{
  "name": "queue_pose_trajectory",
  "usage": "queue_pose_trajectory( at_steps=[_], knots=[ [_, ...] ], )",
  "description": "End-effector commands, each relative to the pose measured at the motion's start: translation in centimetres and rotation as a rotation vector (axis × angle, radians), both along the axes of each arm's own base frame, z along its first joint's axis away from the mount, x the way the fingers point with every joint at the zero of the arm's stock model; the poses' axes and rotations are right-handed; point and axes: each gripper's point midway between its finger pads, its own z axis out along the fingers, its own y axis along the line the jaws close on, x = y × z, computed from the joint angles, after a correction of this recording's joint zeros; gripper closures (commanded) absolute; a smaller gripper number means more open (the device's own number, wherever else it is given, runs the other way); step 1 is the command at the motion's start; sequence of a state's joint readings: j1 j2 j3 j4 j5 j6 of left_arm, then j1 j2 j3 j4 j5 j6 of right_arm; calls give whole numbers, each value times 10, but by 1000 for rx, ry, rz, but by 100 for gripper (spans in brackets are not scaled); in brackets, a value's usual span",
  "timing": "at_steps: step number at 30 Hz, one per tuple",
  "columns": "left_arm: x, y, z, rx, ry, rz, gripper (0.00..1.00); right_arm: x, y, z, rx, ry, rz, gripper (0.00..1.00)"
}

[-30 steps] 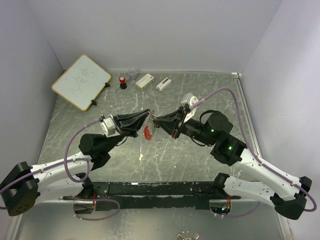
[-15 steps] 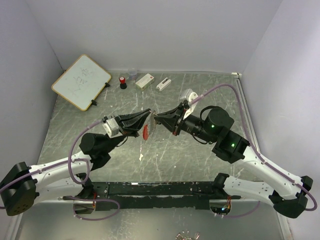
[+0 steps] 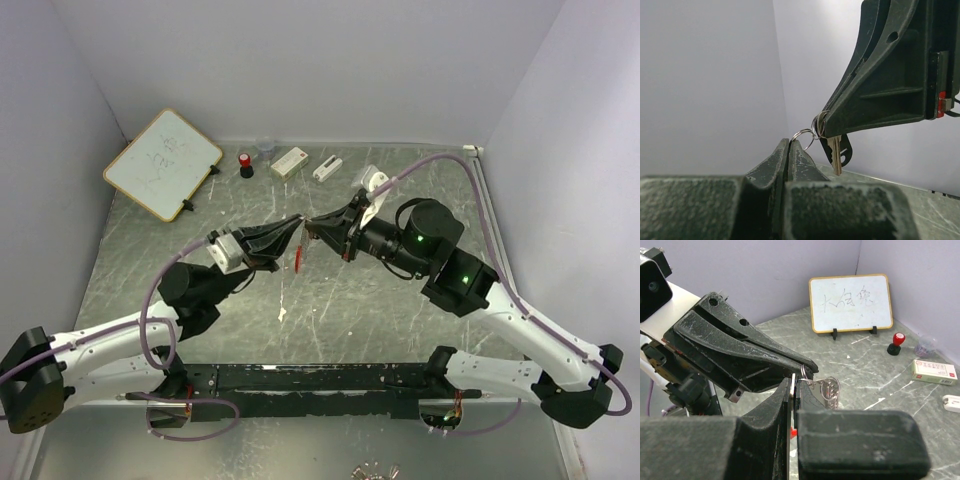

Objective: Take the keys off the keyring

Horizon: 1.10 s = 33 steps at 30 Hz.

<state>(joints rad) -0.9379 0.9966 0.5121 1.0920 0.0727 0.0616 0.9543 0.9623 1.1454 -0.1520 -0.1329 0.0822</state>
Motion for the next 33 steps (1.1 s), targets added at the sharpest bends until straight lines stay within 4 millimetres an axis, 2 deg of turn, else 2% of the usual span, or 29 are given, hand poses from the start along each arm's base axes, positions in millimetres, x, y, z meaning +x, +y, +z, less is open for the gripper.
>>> queue_pose_trajectory(
  at_steps=[1, 8, 13, 17, 24, 28, 33],
  knots=[
    [7, -9, -16, 94, 43, 32, 93, -8, -1, 55, 98, -106, 35, 100],
    [12, -8, -25, 147, 64, 69, 93, -9, -6, 69, 94, -131, 26, 100],
    [7, -13, -28, 168, 56, 40, 93, -8, -9, 74, 95, -141, 10, 100],
    [0, -20, -26, 179, 37, -8, 93, -5, -2, 68, 79, -131, 22, 100],
    [-8, -18, -10, 141, -2, -36, 93, -8, 16, 50, 56, -83, 90, 100],
    [-17, -7, 2, 106, -40, -37, 82, -7, 7, 51, 55, -87, 56, 100],
    [-38, 10, 26, 68, -116, -61, 70, -7, -6, 53, 48, -95, 18, 100]
  ],
)
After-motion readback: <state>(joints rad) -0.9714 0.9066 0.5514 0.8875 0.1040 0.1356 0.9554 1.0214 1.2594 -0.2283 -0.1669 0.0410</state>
